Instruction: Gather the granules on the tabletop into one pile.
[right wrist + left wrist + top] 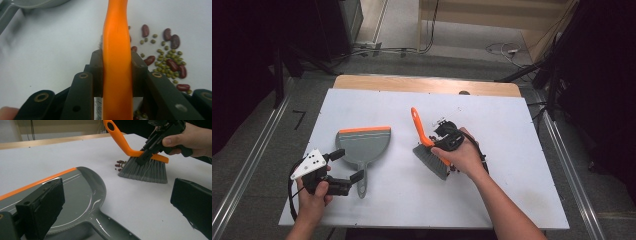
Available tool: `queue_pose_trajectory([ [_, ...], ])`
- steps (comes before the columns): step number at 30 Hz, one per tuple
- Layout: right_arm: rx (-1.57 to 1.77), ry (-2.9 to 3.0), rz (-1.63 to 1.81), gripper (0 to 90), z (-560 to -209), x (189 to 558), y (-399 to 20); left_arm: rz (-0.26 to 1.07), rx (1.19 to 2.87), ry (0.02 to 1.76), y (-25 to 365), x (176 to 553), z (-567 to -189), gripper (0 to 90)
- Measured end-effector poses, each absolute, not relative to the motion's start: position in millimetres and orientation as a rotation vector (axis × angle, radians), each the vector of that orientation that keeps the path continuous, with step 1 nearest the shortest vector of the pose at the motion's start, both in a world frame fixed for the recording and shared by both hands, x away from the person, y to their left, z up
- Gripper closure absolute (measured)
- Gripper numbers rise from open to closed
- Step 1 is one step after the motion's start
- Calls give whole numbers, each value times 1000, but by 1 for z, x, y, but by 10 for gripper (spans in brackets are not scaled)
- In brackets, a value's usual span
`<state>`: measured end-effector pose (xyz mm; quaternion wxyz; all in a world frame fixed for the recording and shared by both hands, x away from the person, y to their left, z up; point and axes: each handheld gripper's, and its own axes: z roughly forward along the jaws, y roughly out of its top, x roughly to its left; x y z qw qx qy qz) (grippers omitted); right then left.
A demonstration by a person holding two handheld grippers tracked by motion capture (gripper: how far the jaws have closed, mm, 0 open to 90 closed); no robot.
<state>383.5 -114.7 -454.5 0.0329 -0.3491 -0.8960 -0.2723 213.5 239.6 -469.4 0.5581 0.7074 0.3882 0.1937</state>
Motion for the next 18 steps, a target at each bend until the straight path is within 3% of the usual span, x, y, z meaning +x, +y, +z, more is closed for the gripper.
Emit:
queue_pose_trajectory([
  [18,-1207,-2740,-851,684,-453,401,-142,454,1667,918,240,214,-470,0],
])
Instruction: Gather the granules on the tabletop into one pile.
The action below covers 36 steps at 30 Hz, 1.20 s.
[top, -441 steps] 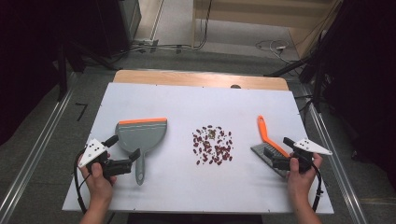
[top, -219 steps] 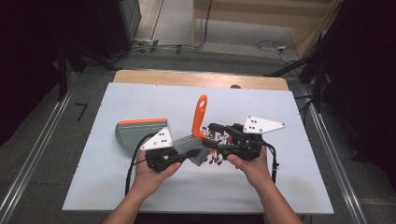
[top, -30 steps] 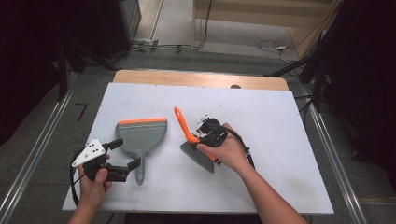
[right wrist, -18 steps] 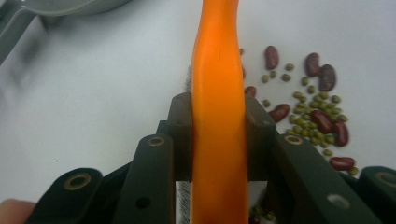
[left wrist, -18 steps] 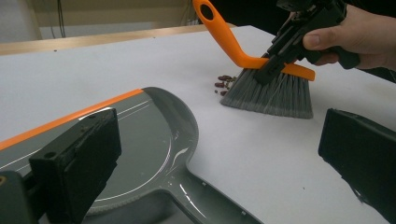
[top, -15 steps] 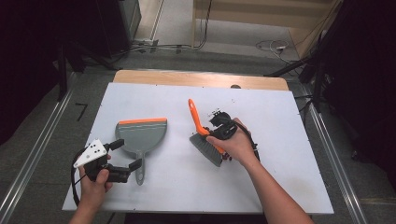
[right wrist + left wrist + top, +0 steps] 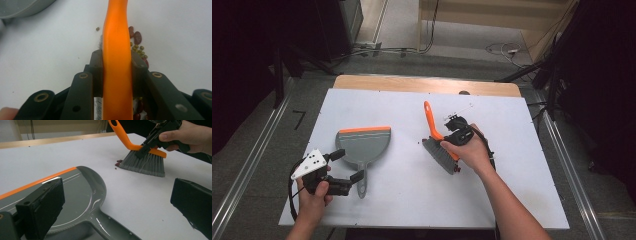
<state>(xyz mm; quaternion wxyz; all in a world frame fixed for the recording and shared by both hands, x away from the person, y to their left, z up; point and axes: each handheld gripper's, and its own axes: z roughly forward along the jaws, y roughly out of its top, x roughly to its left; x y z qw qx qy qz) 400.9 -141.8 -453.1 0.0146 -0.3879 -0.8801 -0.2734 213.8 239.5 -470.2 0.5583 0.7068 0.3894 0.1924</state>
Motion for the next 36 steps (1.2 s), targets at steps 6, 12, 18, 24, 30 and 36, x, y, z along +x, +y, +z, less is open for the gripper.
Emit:
queue_pose_trajectory([
  [6,-1256,-2730,-854,684,-452,404,-149,453,1667,919,240,214,-470,0],
  [12,-1274,-2737,-851,684,-452,405,-154,453,1667,918,240,214,-470,0],
  [18,-1301,-2733,-856,684,-452,407,-158,454,1670,919,240,214,-470,0],
  [24,-1346,-2718,-858,684,-451,409,-165,455,1671,920,240,214,-470,0],
  [30,-1375,-2706,-859,685,-451,410,-170,457,1671,920,240,214,-470,0],
  [36,-1394,-2666,-926,688,-442,406,-171,456,1671,921,239,214,-470,0],
])
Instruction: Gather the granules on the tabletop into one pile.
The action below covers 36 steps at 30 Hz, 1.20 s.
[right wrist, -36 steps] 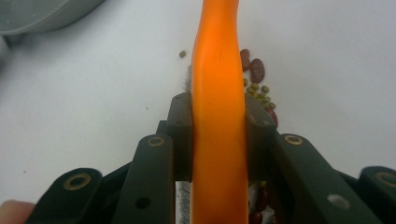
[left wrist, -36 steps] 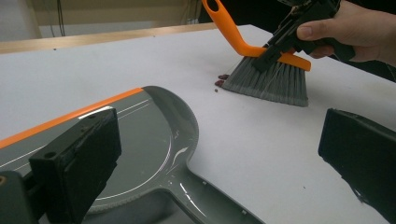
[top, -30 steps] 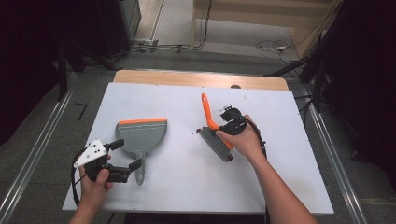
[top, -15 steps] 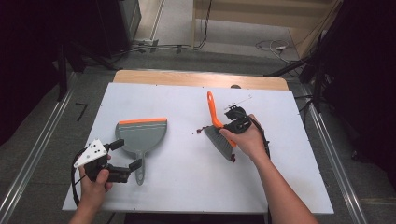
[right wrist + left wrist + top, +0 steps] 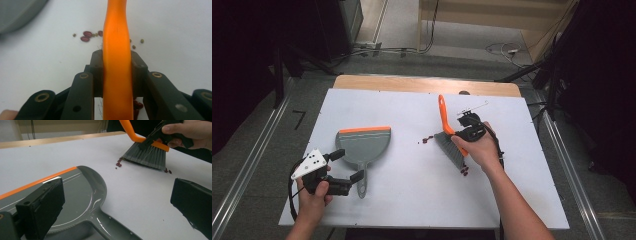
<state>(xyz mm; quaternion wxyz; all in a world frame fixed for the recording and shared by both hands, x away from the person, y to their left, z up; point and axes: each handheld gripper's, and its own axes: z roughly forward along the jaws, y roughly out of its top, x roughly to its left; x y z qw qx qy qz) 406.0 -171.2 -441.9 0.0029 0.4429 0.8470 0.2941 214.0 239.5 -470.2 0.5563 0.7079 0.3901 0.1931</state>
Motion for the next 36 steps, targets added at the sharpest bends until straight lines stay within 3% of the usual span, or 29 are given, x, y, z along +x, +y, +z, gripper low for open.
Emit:
queue_pose_trajectory([
  [9,1360,2668,1027,689,-426,404,-138,455,1678,916,237,215,-470,0],
  [19,1435,2664,1008,689,-449,414,-91,456,1665,921,241,214,-470,0],
  [36,1605,2487,924,679,-459,424,-137,456,1663,924,240,213,-470,0],
])
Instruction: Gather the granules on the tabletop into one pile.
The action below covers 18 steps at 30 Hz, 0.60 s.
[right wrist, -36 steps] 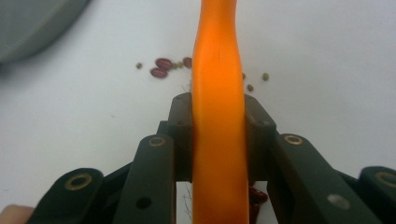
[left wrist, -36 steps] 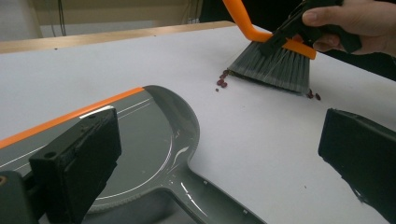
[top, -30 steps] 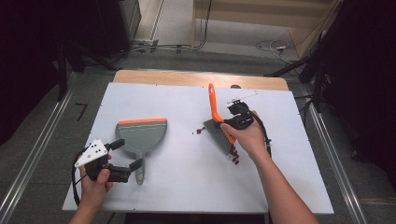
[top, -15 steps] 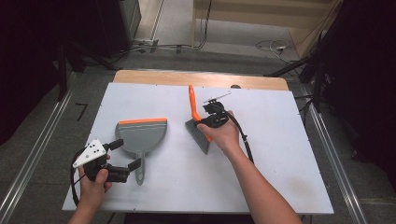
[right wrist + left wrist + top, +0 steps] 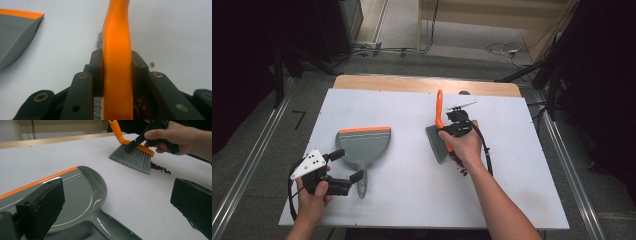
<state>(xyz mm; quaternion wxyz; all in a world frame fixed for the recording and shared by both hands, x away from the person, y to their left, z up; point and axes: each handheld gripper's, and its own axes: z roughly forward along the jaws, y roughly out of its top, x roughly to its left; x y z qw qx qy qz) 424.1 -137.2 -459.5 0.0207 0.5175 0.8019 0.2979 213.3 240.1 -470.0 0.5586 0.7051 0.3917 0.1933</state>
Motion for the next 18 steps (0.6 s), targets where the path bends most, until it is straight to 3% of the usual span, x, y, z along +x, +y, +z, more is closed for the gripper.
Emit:
queue_pose_trajectory([
  [18,1667,2414,897,674,-459,424,-179,460,1661,925,240,214,-470,0],
])
